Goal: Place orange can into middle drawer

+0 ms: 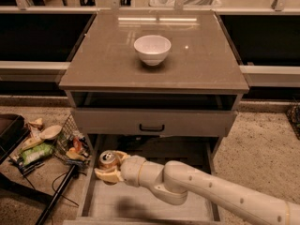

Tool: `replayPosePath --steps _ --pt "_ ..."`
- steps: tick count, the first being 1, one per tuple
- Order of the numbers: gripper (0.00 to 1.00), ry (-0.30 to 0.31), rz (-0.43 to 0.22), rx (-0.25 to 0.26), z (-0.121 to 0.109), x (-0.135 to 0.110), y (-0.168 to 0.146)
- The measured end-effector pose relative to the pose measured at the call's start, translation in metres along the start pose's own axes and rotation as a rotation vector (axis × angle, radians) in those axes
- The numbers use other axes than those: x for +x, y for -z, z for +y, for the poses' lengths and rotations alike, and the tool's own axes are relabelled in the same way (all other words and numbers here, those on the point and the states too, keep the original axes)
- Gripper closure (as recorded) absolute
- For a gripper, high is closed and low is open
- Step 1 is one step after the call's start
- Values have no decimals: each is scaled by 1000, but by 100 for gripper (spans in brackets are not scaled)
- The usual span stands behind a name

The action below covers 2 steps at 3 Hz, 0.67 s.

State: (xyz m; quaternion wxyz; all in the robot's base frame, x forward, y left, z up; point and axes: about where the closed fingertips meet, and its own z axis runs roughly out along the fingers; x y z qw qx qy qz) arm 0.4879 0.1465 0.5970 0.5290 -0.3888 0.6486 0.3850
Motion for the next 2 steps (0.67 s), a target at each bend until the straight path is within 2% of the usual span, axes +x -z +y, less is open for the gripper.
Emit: replayPosePath --steps 1,2 --pt "100 2 -63 -91 2 46 -39" --pt "100 4 -78 -144 -8 83 -58"
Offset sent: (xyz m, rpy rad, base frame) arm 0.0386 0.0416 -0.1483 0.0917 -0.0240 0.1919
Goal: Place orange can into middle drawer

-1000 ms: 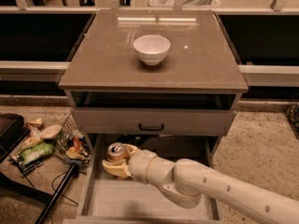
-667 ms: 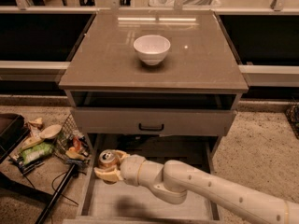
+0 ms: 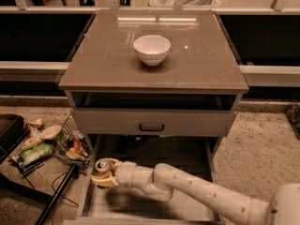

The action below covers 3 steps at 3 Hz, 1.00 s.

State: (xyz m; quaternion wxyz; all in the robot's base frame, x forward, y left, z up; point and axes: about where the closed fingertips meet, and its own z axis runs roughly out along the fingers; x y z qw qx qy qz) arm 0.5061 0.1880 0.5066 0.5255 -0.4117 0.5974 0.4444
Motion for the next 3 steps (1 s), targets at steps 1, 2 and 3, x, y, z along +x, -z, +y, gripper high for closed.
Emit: replayPosePath --steps 1,2,3 --pt "100 4 18 -38 -12 30 -3" --pt "100 -20 54 -47 -18 60 1" --pt "82 -21 55 -49 -18 61 0"
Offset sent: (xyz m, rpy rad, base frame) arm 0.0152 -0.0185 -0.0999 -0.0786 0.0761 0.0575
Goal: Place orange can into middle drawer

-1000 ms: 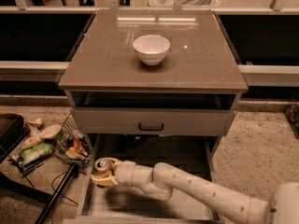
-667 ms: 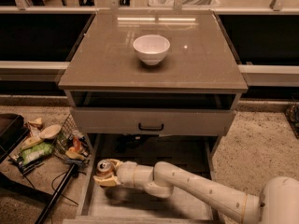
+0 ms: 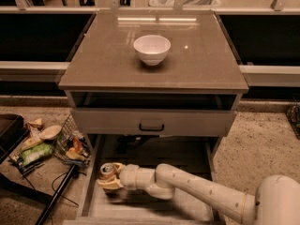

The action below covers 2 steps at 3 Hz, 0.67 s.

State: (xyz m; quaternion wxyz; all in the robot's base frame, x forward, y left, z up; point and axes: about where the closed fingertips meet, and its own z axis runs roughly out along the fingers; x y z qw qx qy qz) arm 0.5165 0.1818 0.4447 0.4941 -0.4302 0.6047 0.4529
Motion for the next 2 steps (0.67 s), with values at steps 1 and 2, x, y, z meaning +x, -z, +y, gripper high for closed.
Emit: replayPosePath --steps 1,2 --pt "59 0 -1 -3 1 -1 -1" --pt "36 0 -2 -6 2 -1 -3"
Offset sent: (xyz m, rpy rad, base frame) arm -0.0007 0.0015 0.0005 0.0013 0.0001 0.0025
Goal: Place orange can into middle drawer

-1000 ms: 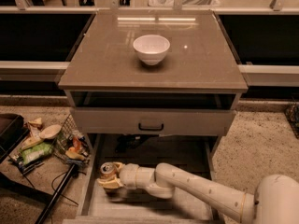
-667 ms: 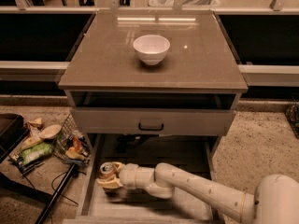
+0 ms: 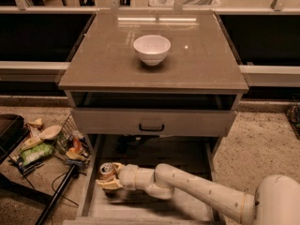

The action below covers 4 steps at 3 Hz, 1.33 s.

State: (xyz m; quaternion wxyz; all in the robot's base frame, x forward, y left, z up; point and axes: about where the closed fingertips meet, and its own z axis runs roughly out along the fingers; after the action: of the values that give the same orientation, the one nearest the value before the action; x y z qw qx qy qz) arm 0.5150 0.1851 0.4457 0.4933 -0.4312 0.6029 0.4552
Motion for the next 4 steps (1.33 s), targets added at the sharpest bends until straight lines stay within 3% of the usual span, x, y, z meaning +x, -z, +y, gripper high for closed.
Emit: replayPosePath --steps 1,2,4 --pt "13 0 -1 -3 1 0 -1" --pt "0 0 -2 -5 2 -1 -3" --pt "0 13 -6 22 13 -11 15"
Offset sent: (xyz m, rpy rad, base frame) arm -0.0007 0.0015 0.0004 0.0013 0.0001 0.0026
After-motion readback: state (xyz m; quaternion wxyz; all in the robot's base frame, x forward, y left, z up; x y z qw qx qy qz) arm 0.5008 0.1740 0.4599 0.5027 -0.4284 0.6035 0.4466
